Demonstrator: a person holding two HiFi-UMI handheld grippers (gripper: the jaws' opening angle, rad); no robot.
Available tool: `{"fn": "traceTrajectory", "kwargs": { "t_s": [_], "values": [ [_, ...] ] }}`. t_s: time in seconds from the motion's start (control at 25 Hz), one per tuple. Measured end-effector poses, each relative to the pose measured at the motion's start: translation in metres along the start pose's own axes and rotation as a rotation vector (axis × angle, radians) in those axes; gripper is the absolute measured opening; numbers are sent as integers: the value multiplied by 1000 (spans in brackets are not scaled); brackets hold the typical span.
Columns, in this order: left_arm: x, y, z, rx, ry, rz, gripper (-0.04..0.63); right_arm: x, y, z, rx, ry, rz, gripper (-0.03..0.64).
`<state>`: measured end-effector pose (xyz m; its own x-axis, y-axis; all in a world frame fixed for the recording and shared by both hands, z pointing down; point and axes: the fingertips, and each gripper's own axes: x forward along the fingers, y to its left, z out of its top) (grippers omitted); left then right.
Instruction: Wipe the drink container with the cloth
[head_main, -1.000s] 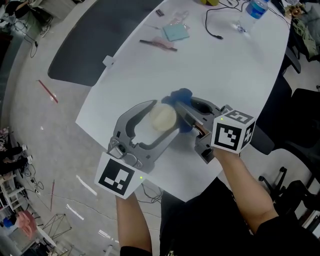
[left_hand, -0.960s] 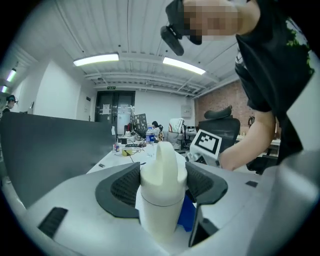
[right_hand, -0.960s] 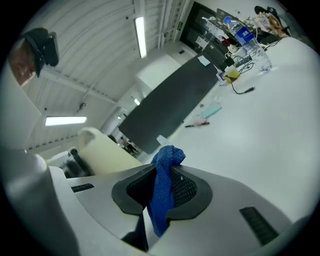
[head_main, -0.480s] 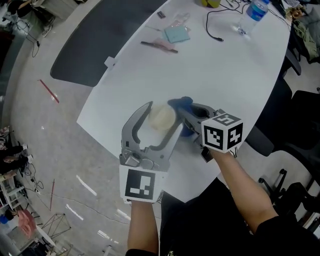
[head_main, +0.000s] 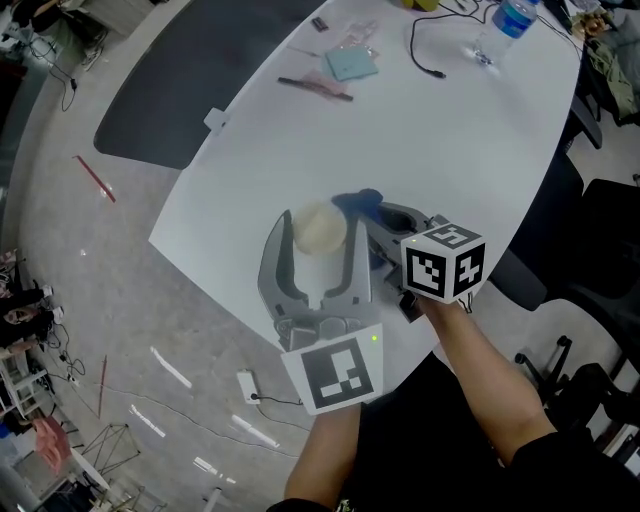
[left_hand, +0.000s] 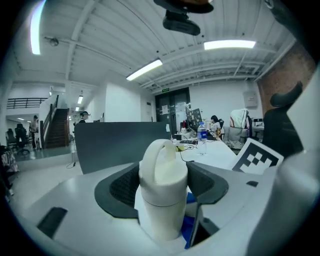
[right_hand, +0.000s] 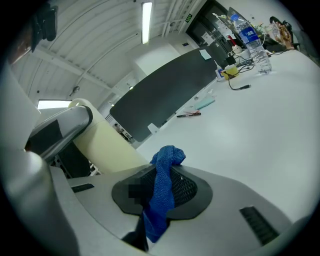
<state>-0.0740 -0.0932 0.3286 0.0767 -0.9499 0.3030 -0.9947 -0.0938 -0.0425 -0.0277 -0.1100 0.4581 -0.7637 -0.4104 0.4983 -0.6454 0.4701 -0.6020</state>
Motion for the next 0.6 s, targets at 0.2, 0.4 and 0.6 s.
{"fn": "traceTrajectory", "kwargs": {
  "t_s": [0.2,0.4,0.6],
  "values": [
    [7,-7,8,66,19,-128,285,-4,3,4,1,-25,0,57],
    [3,-17,7,147,-36,-466,284,-12,9,6,-12,-53,-16,57],
    [-6,-8,-2,236,-9,-678,284,-32,23,29,-5,-142,7,57]
  ]
}}
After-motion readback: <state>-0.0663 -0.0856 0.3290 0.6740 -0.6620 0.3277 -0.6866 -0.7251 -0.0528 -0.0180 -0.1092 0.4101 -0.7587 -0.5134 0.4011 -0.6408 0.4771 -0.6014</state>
